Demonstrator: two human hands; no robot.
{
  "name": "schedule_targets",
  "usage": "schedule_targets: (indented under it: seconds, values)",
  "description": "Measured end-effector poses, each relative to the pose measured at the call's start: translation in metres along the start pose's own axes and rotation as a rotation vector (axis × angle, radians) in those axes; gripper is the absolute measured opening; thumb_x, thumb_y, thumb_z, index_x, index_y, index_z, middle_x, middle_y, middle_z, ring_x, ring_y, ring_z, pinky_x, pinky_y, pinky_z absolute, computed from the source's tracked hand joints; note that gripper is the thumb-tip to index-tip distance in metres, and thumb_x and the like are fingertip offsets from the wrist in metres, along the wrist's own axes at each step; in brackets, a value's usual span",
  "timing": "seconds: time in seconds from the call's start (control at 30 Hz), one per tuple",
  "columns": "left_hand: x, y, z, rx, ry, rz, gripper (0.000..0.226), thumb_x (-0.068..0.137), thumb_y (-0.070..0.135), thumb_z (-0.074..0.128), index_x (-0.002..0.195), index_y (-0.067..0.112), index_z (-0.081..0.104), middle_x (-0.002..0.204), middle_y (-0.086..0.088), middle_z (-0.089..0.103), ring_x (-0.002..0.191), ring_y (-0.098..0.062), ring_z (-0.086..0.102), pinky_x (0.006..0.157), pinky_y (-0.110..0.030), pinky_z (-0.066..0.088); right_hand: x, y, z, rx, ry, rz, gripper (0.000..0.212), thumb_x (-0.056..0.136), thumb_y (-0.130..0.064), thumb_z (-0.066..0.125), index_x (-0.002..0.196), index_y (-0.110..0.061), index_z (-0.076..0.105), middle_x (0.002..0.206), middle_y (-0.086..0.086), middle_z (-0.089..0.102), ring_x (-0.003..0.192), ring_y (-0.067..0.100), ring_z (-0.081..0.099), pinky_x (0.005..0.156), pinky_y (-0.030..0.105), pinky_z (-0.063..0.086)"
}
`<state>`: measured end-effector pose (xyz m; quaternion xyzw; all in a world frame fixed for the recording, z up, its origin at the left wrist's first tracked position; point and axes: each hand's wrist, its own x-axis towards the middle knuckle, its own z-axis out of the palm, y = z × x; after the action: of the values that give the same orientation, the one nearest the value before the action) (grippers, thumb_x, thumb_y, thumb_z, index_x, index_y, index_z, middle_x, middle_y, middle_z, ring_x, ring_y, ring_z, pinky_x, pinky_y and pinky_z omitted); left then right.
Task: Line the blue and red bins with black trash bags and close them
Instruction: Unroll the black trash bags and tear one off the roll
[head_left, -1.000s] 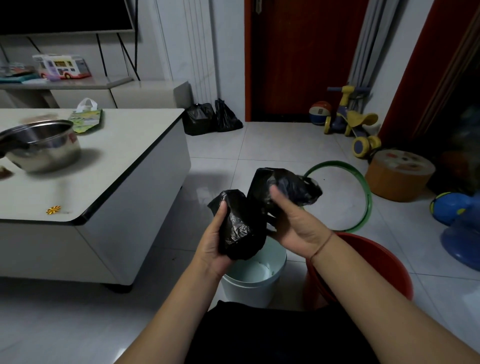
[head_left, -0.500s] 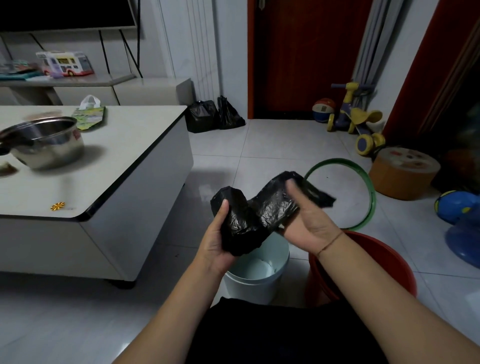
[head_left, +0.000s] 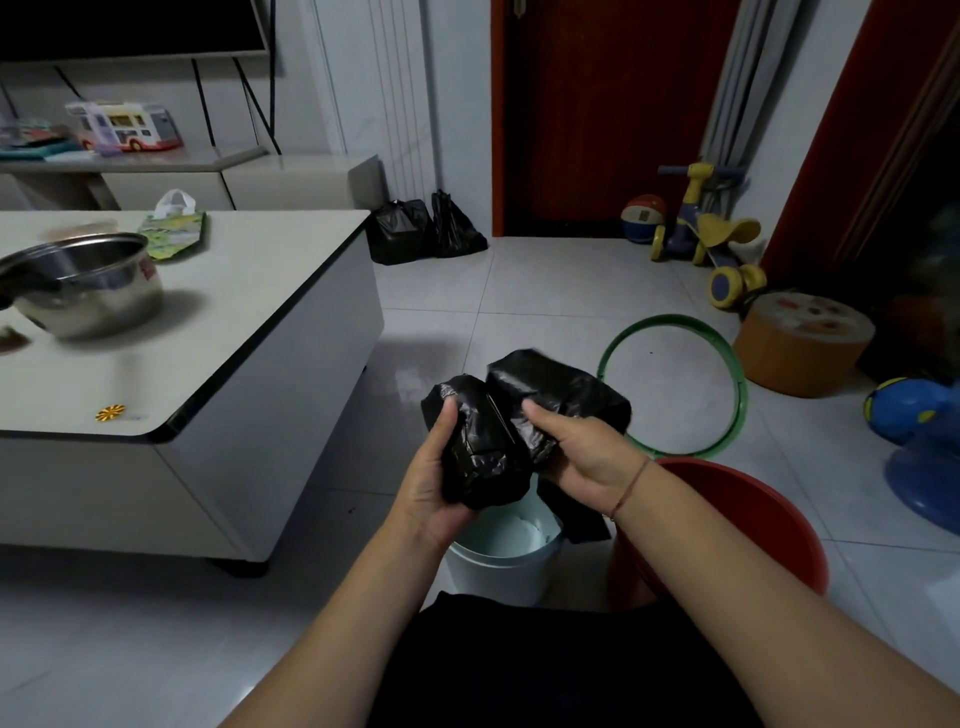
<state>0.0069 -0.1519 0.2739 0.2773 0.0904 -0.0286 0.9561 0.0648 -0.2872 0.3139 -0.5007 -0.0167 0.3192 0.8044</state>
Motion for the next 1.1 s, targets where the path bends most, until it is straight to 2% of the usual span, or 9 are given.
schedule_targets:
  seconds: [0.07, 0.2, 0.33, 0.43, 0.53, 0.7, 0.8, 0.9, 1.1]
  values:
    - [0.000, 0.000, -0.001, 0.000, -0.002, -0.002, 0.056, 0.073, 0.042, 0.072, 0.117, 0.007, 0.067, 0.127, -0.020, 0.062, 0.117, -0.035, 0.059, 0.099, -0.049, 0.046, 0.005, -0.004, 0.000, 0.071, 0.080, -0.065, 0.023, 0.093, -0.012, 0.053, 0.111, -0.002, 0.062, 0.116, 0.018, 0.063, 0.110, 0.031, 0.059, 0.103, 0.044, 0.042]
    - [-0.001, 0.001, -0.004, -0.018, 0.013, -0.013, 0.046, 0.074, 0.043, 0.071, 0.103, 0.007, 0.075, 0.119, -0.020, 0.066, 0.108, -0.037, 0.064, 0.089, -0.052, 0.052, 0.009, -0.020, -0.019, 0.314, 0.167, -0.157, 0.027, 0.094, -0.021, 0.052, 0.109, -0.002, 0.064, 0.120, 0.021, 0.063, 0.114, 0.034, 0.058, 0.102, 0.049, 0.042]
    - [0.000, 0.000, -0.001, -0.010, 0.012, -0.028, 0.048, 0.077, 0.044, 0.068, 0.107, 0.007, 0.072, 0.123, -0.020, 0.064, 0.113, -0.036, 0.061, 0.102, -0.051, 0.043, 0.000, -0.011, -0.015, 0.113, 0.024, -0.021, 0.013, 0.083, -0.016, 0.063, 0.080, -0.009, 0.074, 0.087, 0.011, 0.074, 0.085, 0.024, 0.069, 0.087, 0.040, 0.052]
    - [0.001, -0.002, 0.000, 0.020, 0.002, -0.032, 0.050, 0.079, 0.046, 0.065, 0.112, 0.008, 0.071, 0.126, -0.020, 0.062, 0.116, -0.034, 0.059, 0.103, -0.049, 0.043, 0.006, -0.002, -0.009, 0.033, 0.077, -0.004, 0.014, 0.091, -0.009, 0.054, 0.095, -0.005, 0.067, 0.079, 0.007, 0.074, 0.081, 0.020, 0.067, 0.081, 0.033, 0.053]
    - [-0.001, -0.001, -0.004, 0.020, 0.019, -0.027, 0.049, 0.075, 0.046, 0.069, 0.106, 0.008, 0.073, 0.121, -0.019, 0.066, 0.109, -0.035, 0.064, 0.092, -0.050, 0.050, 0.014, -0.011, -0.017, 0.243, 0.201, -0.137, 0.031, 0.094, -0.013, 0.052, 0.119, 0.003, 0.059, 0.112, 0.020, 0.066, 0.108, 0.033, 0.061, 0.100, 0.043, 0.044]
    - [-0.001, -0.001, -0.003, 0.090, 0.045, -0.030, 0.050, 0.074, 0.051, 0.066, 0.106, 0.013, 0.074, 0.114, -0.017, 0.069, 0.097, -0.035, 0.068, 0.075, -0.052, 0.055, 0.002, -0.009, -0.017, 0.080, -0.036, -0.048, 0.015, 0.078, -0.021, 0.068, 0.083, -0.010, 0.078, 0.096, 0.011, 0.074, 0.092, 0.022, 0.071, 0.091, 0.038, 0.050]
    - [0.000, -0.003, -0.001, 0.099, 0.048, -0.040, 0.058, 0.074, 0.051, 0.065, 0.115, 0.011, 0.068, 0.115, -0.018, 0.068, 0.098, -0.034, 0.068, 0.077, -0.049, 0.055, 0.005, -0.001, -0.005, 0.002, 0.029, -0.044, 0.013, 0.089, -0.010, 0.058, 0.091, -0.007, 0.070, 0.097, 0.012, 0.070, 0.090, 0.023, 0.067, 0.093, 0.038, 0.050]
    - [-0.001, -0.001, -0.004, 0.053, 0.098, -0.028, 0.059, 0.072, 0.047, 0.069, 0.118, 0.010, 0.065, 0.110, -0.017, 0.070, 0.094, -0.032, 0.069, 0.078, -0.047, 0.056, 0.011, -0.016, -0.009, 0.190, 0.201, -0.193, 0.011, 0.092, -0.010, 0.054, 0.092, -0.006, 0.064, 0.097, 0.012, 0.067, 0.090, 0.025, 0.064, 0.095, 0.043, 0.048]
    - [-0.001, 0.001, 0.000, -0.011, 0.129, -0.076, 0.067, 0.066, 0.043, 0.077, 0.123, 0.010, 0.062, 0.110, -0.016, 0.069, 0.094, -0.031, 0.069, 0.079, -0.045, 0.055, 0.001, -0.047, -0.036, 0.201, 0.260, -0.205, 0.022, 0.094, -0.010, 0.051, 0.112, -0.003, 0.060, 0.103, 0.014, 0.065, 0.092, 0.026, 0.063, 0.078, 0.041, 0.053]
